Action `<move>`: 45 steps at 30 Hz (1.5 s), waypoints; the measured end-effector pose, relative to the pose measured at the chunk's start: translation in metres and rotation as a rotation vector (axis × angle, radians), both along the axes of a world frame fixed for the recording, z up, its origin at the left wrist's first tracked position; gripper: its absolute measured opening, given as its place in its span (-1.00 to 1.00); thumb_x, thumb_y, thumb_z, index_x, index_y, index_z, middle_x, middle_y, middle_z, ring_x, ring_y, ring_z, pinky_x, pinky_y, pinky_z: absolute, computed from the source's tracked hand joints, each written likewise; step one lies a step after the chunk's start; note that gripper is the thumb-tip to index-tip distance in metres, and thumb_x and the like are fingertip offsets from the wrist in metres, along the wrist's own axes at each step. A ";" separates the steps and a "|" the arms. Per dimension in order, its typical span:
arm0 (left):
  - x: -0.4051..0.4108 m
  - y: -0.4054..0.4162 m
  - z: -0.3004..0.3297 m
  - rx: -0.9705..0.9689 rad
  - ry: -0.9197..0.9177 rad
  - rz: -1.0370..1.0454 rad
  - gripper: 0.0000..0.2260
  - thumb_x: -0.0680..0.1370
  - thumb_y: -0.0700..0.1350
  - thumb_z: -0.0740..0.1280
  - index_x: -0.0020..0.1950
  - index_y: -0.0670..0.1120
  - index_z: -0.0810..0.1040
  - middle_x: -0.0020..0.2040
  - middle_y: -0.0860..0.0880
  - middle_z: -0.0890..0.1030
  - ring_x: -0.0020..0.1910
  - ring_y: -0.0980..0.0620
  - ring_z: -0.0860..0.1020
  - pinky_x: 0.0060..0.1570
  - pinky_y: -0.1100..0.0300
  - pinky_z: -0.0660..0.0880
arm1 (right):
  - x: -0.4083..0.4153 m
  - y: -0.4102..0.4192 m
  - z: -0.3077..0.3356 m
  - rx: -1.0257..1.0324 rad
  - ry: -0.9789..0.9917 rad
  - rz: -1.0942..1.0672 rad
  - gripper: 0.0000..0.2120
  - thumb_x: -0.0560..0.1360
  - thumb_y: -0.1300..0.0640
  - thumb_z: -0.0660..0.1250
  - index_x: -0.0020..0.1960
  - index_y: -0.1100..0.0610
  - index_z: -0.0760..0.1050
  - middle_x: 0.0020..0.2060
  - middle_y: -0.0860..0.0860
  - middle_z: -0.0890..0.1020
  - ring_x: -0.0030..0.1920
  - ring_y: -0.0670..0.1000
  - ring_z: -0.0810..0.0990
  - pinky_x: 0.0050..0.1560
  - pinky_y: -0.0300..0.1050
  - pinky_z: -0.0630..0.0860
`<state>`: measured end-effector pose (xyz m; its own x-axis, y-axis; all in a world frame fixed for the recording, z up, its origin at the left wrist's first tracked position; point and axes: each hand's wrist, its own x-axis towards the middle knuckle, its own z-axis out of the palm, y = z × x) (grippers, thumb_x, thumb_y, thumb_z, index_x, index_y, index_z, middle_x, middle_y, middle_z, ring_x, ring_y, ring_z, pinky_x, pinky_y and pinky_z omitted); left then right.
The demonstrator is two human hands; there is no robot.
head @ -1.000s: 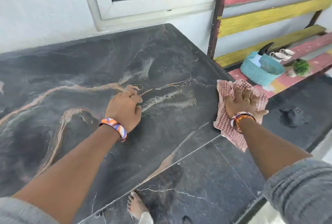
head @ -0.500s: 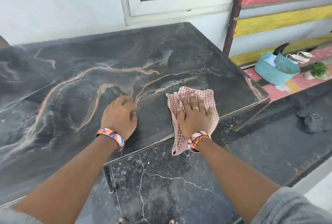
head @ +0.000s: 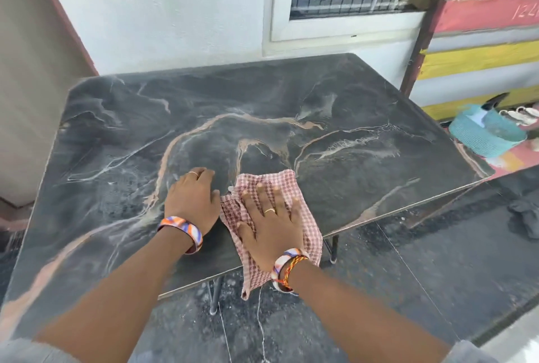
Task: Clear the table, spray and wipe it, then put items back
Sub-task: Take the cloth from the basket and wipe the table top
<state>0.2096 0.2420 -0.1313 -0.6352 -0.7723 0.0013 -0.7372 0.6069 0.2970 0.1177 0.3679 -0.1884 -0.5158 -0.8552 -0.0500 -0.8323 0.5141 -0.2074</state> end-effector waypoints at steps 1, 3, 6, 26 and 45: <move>0.004 -0.007 0.000 0.006 0.000 -0.008 -0.61 0.53 -0.13 0.21 0.35 -0.14 0.38 0.37 -0.13 0.42 0.31 -0.16 0.41 0.27 -0.01 0.36 | 0.003 -0.003 0.000 0.010 0.005 0.003 -0.42 0.52 -0.21 -0.09 0.50 -0.18 -0.13 0.54 -0.05 -0.05 0.53 0.11 -0.14 0.40 0.28 -0.31; 0.008 -0.019 0.000 0.007 0.007 -0.047 -0.62 0.53 -0.13 0.21 0.34 -0.15 0.38 0.34 -0.14 0.44 0.29 -0.18 0.42 0.27 -0.02 0.37 | 0.003 -0.006 0.000 0.021 0.011 -0.025 -0.43 0.50 -0.25 -0.11 0.49 -0.23 -0.12 0.54 -0.08 -0.06 0.53 0.09 -0.18 0.35 0.33 -0.39; 0.005 -0.031 0.002 -0.017 0.005 -0.098 -0.63 0.53 -0.13 0.21 0.33 -0.16 0.40 0.31 -0.14 0.46 0.27 -0.19 0.42 0.24 -0.01 0.36 | -0.004 -0.007 0.002 0.034 0.016 -0.150 -0.42 0.46 -0.33 -0.15 0.46 -0.29 -0.10 0.54 -0.10 -0.09 0.53 0.09 -0.22 0.20 0.42 -0.52; -0.125 -0.192 0.002 -0.063 -0.050 -0.079 -0.62 0.52 -0.11 0.22 0.33 -0.17 0.39 0.37 -0.17 0.40 0.32 -0.20 0.37 0.28 -0.01 0.31 | -0.212 -0.195 0.007 0.071 -0.026 -0.661 -0.33 0.51 -0.26 -0.07 0.53 -0.04 -0.15 0.53 0.16 -0.15 0.49 0.31 -0.22 0.38 0.36 -0.30; -0.081 -0.317 -0.014 -0.077 0.063 0.355 -0.64 0.51 -0.13 0.25 0.29 -0.19 0.43 0.36 -0.21 0.40 0.33 -0.25 0.34 0.29 -0.08 0.30 | -0.201 -0.438 0.013 0.033 -0.006 -0.179 -0.40 0.57 -0.10 -0.08 0.54 0.08 -0.12 0.53 0.16 -0.10 0.52 0.19 -0.15 0.45 0.20 -0.24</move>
<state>0.1281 -0.0748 -0.1453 -0.3241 -0.9409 0.0981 -0.8879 0.3384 0.3117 -0.0834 -0.0704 -0.1752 -0.6595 -0.7474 -0.0803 -0.7255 0.6608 -0.1923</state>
